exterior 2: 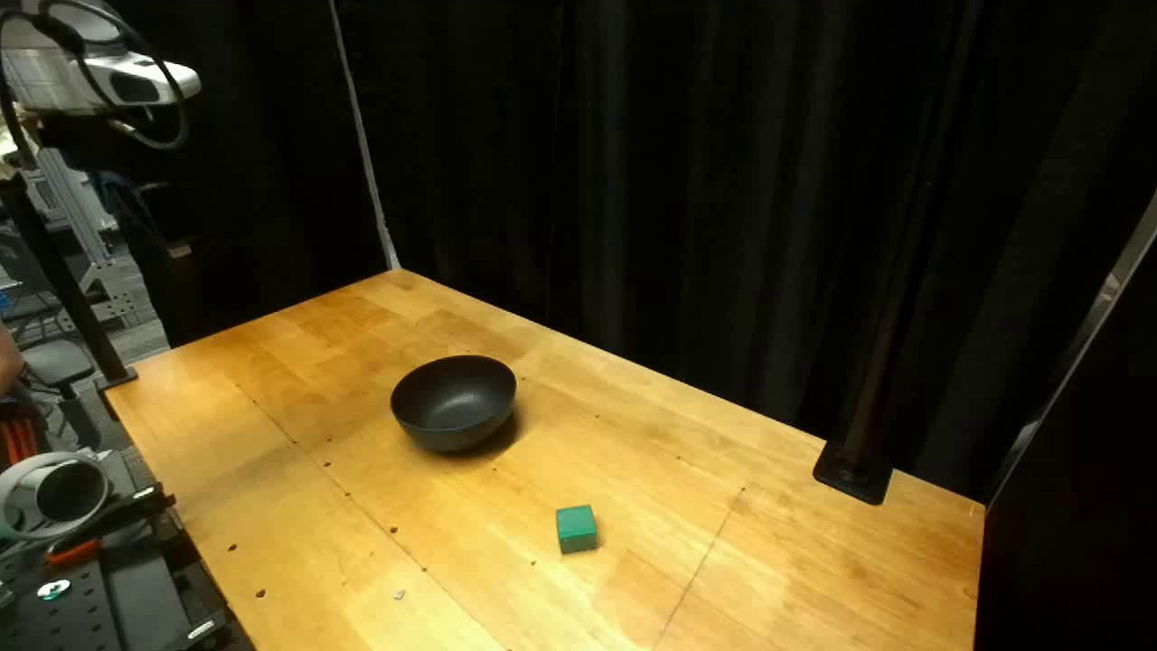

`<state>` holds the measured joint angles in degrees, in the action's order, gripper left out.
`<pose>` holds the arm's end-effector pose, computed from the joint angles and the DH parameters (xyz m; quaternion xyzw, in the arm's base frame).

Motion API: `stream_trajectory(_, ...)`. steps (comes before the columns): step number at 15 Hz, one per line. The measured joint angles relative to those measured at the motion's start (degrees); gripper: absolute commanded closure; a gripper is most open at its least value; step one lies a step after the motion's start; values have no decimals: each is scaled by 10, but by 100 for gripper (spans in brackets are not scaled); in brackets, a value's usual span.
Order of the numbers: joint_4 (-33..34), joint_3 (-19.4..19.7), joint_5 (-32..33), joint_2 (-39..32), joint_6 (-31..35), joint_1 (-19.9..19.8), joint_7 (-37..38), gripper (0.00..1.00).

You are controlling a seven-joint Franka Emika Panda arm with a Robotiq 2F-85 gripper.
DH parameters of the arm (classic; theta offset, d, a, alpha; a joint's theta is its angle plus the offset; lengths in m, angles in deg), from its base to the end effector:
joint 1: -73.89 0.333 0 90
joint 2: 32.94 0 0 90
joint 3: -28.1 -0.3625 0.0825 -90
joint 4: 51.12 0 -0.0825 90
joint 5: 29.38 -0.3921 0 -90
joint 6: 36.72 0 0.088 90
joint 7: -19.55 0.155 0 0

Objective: Pick the green block and put it in the bowl

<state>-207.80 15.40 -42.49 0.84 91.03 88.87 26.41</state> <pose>0.3002 0.1682 0.3847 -0.9938 -0.0988 -0.0299 0.0418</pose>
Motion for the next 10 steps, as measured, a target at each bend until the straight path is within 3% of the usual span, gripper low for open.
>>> stream_trajectory(10,3,1,1,-9,12,-10,17,0)
